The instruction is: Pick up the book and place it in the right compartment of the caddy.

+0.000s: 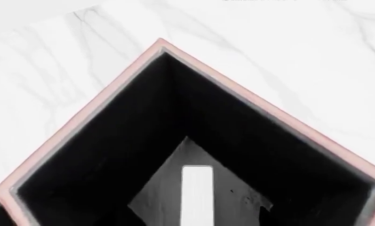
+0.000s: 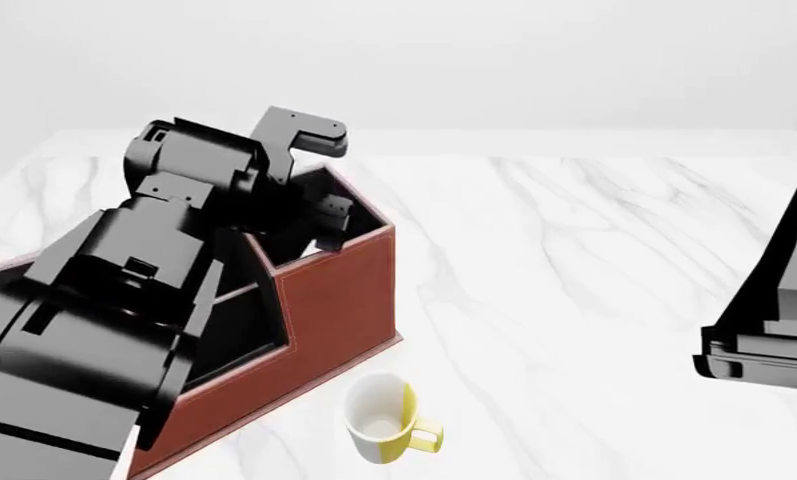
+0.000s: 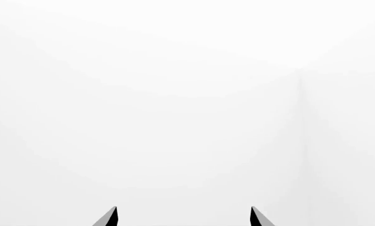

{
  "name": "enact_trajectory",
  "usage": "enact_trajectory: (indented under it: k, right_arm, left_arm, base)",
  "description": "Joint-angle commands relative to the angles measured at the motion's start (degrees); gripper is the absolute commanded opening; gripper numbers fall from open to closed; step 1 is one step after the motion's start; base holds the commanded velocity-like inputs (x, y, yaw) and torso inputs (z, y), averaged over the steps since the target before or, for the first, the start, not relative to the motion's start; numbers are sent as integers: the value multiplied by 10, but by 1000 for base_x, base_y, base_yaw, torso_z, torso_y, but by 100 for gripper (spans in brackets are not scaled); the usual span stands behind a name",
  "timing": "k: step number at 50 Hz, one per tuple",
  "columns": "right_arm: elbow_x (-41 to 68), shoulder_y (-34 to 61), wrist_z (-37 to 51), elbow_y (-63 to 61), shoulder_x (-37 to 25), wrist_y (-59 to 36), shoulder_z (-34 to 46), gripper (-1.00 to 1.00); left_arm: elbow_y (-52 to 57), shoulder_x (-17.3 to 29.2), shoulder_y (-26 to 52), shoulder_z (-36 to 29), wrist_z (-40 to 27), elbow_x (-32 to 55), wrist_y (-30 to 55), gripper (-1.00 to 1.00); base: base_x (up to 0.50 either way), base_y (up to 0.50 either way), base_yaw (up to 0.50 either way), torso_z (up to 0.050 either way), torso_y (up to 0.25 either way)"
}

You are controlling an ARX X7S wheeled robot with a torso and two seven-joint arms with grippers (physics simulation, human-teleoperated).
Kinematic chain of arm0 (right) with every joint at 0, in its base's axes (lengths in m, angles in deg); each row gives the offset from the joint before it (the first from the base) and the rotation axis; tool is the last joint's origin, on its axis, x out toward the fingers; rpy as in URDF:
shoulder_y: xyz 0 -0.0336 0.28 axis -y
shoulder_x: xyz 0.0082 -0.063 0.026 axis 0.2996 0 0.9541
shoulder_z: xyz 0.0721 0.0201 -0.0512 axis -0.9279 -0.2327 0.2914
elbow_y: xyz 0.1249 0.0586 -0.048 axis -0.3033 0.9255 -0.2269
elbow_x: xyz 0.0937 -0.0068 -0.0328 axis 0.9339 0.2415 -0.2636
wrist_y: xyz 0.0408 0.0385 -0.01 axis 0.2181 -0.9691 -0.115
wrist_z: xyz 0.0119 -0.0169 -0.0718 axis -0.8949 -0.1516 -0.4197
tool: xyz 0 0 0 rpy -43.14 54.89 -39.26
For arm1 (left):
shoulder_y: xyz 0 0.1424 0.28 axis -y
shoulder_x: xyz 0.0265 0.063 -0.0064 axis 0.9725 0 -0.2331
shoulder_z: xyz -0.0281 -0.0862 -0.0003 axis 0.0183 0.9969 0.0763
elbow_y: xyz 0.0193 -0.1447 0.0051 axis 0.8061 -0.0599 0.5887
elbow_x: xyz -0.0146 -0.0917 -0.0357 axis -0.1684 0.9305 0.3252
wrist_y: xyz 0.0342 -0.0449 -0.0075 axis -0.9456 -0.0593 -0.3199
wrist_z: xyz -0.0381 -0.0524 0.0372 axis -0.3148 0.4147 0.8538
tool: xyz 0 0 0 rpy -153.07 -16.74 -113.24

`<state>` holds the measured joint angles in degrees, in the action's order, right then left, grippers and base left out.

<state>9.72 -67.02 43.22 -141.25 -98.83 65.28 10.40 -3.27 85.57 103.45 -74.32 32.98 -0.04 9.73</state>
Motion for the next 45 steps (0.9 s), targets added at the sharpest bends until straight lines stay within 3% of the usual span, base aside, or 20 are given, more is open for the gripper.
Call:
enact_trajectory:
  k: [1,8,13,17,24,28,30,33,34,40,42,45]
  right_arm:
    - [2,1,-5,1,6,-6,-3,100]
    - [1,0,-4,-2,6,-8,-5,100]
    - [1,2,-8,-5,10,-15,-5,100]
    - [-2,-2,-4,-7,6,-11,-5,100]
    - [9,-2,14,-10,-21,1,-14,100]
    - [39,26,9,-30,-44,-22,-43,100]
    - [89,70,-12,-48,-46,-73,-88,100]
    - [136,114,-31,-64,-46,-123,-133,100]
    - [199,165,-56,-70,-46,-167,-185,100]
    - [398,328,-138,-70,-46,-288,-353,100]
    - [449,362,-152,-70,-44,-316,-392,100]
    - [527,416,-182,-70,-31,-385,-468,100]
  left_arm:
    - [0,0,2,19,0,-15,1,100]
    - [0,1,22,50,18,-33,-7,100]
    - [7,11,80,80,54,-32,-15,100]
    - [218,65,49,105,30,0,93,100]
    - [569,162,-12,218,-31,69,235,100]
    - [765,189,-52,332,-68,115,316,100]
    - [877,216,-72,407,-135,202,345,100]
    - [929,264,-88,463,-275,373,344,100]
    - [981,286,-103,520,-321,425,344,100]
    - [1054,371,-101,704,-489,696,331,100]
    - [1067,402,-90,719,-518,712,322,100]
    - [1032,454,-77,745,-612,840,275,100]
  base:
    - [0,0,0,0,0]
    - [0,0,0,0,0]
    - [0,0,0,0,0]
    - [0,0,0,0,0]
    - [0,0,0,0,0]
    - [0,0,0,0,0]
    - [0,0,0,5,0]
    - [0,0,0,0,0]
    - [0,0,0,0,0]
    - [0,0,0,0,0]
    - [0,0,0,0,0]
    - [0,0,0,0,0]
